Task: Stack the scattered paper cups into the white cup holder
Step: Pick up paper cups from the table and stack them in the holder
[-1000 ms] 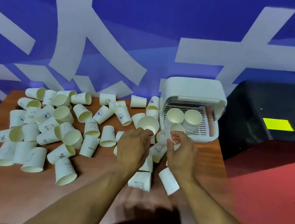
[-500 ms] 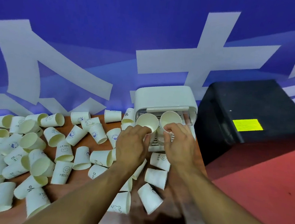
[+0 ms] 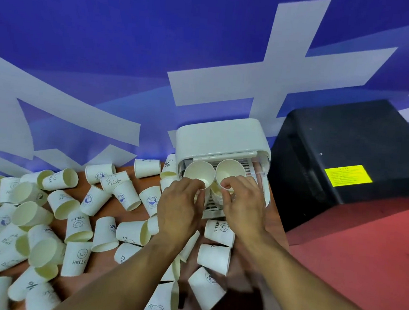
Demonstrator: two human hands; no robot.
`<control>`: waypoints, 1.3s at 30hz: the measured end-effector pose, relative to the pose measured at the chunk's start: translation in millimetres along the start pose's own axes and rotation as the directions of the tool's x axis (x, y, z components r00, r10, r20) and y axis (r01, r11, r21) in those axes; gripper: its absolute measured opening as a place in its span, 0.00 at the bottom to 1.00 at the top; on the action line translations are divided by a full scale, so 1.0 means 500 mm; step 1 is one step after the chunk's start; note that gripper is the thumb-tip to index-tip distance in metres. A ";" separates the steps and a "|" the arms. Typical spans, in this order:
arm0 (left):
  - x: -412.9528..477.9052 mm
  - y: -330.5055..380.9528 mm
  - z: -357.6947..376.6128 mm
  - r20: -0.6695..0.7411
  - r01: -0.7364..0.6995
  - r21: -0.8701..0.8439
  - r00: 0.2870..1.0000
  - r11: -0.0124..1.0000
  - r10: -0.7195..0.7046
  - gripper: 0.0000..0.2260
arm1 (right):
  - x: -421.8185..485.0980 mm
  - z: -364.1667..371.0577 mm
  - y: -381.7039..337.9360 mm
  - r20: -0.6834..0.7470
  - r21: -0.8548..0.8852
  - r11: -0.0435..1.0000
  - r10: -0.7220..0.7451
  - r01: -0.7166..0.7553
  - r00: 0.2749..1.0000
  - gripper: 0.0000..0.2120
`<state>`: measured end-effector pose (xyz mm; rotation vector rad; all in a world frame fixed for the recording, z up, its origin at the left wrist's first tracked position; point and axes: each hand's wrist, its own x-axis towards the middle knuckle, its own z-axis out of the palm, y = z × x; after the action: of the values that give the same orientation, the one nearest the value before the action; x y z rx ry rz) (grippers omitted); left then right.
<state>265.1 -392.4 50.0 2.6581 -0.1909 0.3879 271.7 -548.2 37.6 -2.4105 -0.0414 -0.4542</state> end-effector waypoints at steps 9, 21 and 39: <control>0.003 -0.019 0.012 0.005 -0.015 -0.024 1.000 1.000 0.015 0.03 | -0.002 0.022 0.013 0.029 -0.012 0.999 -0.031 0.031 0.999 0.10; -0.020 -0.046 0.024 0.036 -0.011 -0.051 0.999 0.999 0.013 0.04 | 0.001 0.050 0.027 0.191 -0.093 0.996 0.005 0.013 0.982 0.05; -0.015 -0.076 0.091 0.113 0.060 -0.044 0.992 0.997 -0.055 0.09 | 0.001 0.083 0.041 0.231 -0.017 0.995 0.103 -0.102 0.967 0.05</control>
<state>276.4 -378.5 -6.9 2.6339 -0.1555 0.2128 288.3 -537.9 -4.5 -2.4451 -0.0178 -0.1233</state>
